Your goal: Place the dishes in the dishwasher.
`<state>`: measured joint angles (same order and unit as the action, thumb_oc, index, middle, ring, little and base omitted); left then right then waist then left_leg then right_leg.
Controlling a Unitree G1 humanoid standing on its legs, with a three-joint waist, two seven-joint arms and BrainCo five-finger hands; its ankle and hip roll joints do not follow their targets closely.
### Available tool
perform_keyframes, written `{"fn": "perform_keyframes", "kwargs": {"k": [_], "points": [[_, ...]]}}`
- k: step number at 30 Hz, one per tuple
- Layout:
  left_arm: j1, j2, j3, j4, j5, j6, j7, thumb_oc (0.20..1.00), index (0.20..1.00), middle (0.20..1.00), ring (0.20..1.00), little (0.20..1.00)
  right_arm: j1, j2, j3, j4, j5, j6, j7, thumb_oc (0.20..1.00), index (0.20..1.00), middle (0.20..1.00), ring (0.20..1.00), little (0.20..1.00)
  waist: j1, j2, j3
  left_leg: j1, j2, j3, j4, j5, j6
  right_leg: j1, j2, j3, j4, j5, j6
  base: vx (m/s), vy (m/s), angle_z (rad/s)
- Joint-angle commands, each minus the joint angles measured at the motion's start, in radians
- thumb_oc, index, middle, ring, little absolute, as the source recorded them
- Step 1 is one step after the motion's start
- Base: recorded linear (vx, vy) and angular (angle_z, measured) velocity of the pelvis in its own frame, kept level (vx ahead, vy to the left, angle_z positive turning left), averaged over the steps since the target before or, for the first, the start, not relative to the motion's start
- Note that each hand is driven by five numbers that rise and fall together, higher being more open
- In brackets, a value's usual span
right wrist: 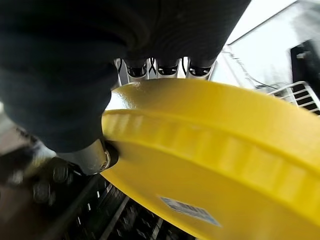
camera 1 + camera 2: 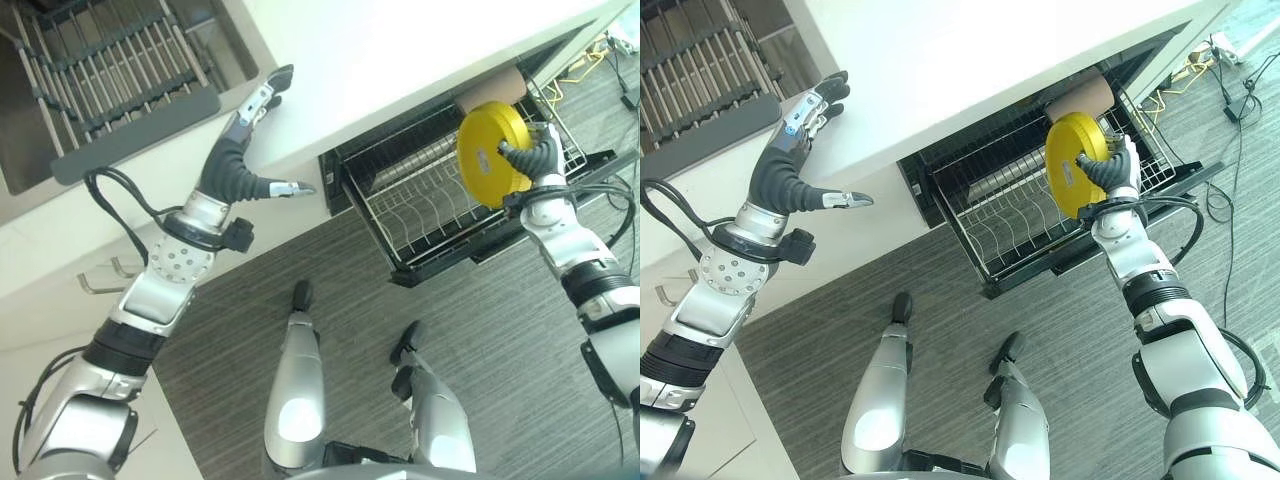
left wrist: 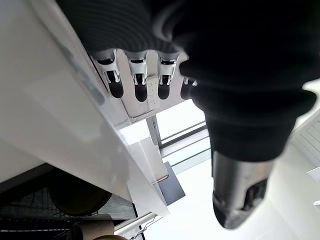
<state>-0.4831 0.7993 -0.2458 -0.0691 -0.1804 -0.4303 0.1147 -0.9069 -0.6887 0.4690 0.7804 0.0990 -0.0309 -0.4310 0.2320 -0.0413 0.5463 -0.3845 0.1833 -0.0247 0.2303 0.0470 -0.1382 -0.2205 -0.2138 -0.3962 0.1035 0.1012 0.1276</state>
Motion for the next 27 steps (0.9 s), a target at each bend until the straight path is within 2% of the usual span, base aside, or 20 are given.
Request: {"fn": "perform_keyframes", "kwargs": {"k": [1, 3, 6, 10, 12, 15, 20, 25, 27], "points": [[-0.04, 0.036, -0.027, -0.056, -0.058, -0.068, 0.008, 1.0, 1.0, 1.0, 1.0, 1.0, -0.137, -0.042, 0.053, -0.006, -0.102, 0.017, 0.015, 0.2, 0.2, 0.2, 0.2, 0.2, 0.029, -0.04, -0.026, -0.079, -0.049, -0.001, 0.088, -0.084, 0.034, 0.014, -0.057, 0.046, 0.029, -0.055, 0.08, -0.01, -0.071, 0.08], [-0.051, 0.04, -0.044, -0.055, -0.062, -0.073, 0.002, 1.0, 1.0, 1.0, 1.0, 1.0, -0.181, -0.021, 0.12, 0.014, -0.167, 0.043, 0.074, 0.2, 0.2, 0.2, 0.2, 0.2, 0.043, -0.047, -0.026, -0.083, -0.052, -0.004, 0.087, -0.085, 0.035, 0.014, -0.055, 0.042, 0.024, -0.054, 0.081, 0.0, -0.073, 0.02], [-0.077, 0.031, -0.072, -0.05, -0.058, -0.087, -0.009, 1.0, 1.0, 1.0, 1.0, 1.0, -0.233, 0.035, 0.206, 0.071, -0.296, 0.045, 0.118, 0.2, 0.2, 0.2, 0.2, 0.2, 0.063, -0.046, -0.026, -0.095, -0.056, -0.01, 0.092, -0.087, 0.038, 0.01, -0.059, 0.032, 0.025, -0.053, 0.083, 0.01, -0.047, 0.02], [-0.124, 0.018, -0.122, -0.027, -0.061, -0.107, 0.002, 1.0, 1.0, 1.0, 1.0, 1.0, -0.293, 0.1, 0.284, 0.191, -0.442, 0.016, 0.112, 0.2, 0.2, 0.2, 0.2, 0.2, 0.082, -0.026, -0.026, -0.116, -0.073, -0.025, 0.096, -0.087, 0.044, -0.011, -0.066, 0.028, 0.033, -0.052, 0.084, 0.02, 0.01, 0.1], [-0.136, 0.023, -0.136, -0.024, -0.068, -0.119, -0.005, 1.0, 1.0, 1.0, 1.0, 1.0, -0.326, 0.103, 0.332, 0.225, -0.596, 0.019, 0.109, 0.2, 0.2, 0.2, 0.2, 0.2, 0.093, -0.021, -0.026, -0.133, -0.082, -0.036, 0.104, -0.09, 0.046, -0.026, -0.068, 0.026, 0.037, -0.051, 0.085, 0.0, 0.008, 0.17], [-0.142, 0.056, -0.164, -0.037, -0.066, -0.134, 0.001, 1.0, 1.0, 1.0, 1.0, 1.0, -0.363, 0.078, 0.406, 0.236, -0.644, 0.045, 0.104, 0.2, 0.2, 0.2, 0.2, 0.2, 0.103, -0.025, -0.026, -0.168, -0.084, -0.047, 0.13, -0.098, 0.047, -0.059, -0.075, 0.02, 0.052, -0.045, 0.087, 0.0, -0.005, 0.03], [-0.143, 0.073, -0.177, -0.034, -0.053, -0.151, 0.021, 1.0, 1.0, 1.0, 1.0, 1.0, -0.356, 0.056, 0.418, 0.249, -0.658, 0.044, 0.118, 0.2, 0.2, 0.2, 0.2, 0.2, 0.101, -0.03, -0.026, -0.223, -0.077, -0.047, 0.181, -0.119, 0.053, -0.128, -0.095, 0.014, 0.105, -0.045, 0.083, -0.01, -0.001, 0.02], [-0.14, 0.061, -0.19, -0.03, -0.021, -0.162, 0.058, 1.0, 1.0, 1.0, 1.0, 1.0, -0.322, 0.064, 0.438, 0.275, -0.773, 0.031, 0.151, 0.2, 0.2, 0.2, 0.2, 0.2, 0.092, -0.019, -0.026, -0.253, -0.081, -0.048, 0.203, -0.131, 0.065, -0.197, -0.106, 0.026, 0.16, -0.053, 0.077, -0.02, 0.046, -0.02], [-0.134, 0.072, -0.192, -0.028, -0.016, -0.18, 0.07, 1.0, 1.0, 1.0, 1.0, 1.0, -0.301, 0.056, 0.463, 0.278, -0.816, -0.001, 0.191, 0.2, 0.2, 0.2, 0.2, 0.2, 0.09, -0.019, -0.026, -0.26, -0.084, -0.05, 0.211, -0.139, 0.071, -0.221, -0.111, 0.032, 0.183, -0.055, 0.075, -0.03, 0.023, 0.06]]}}
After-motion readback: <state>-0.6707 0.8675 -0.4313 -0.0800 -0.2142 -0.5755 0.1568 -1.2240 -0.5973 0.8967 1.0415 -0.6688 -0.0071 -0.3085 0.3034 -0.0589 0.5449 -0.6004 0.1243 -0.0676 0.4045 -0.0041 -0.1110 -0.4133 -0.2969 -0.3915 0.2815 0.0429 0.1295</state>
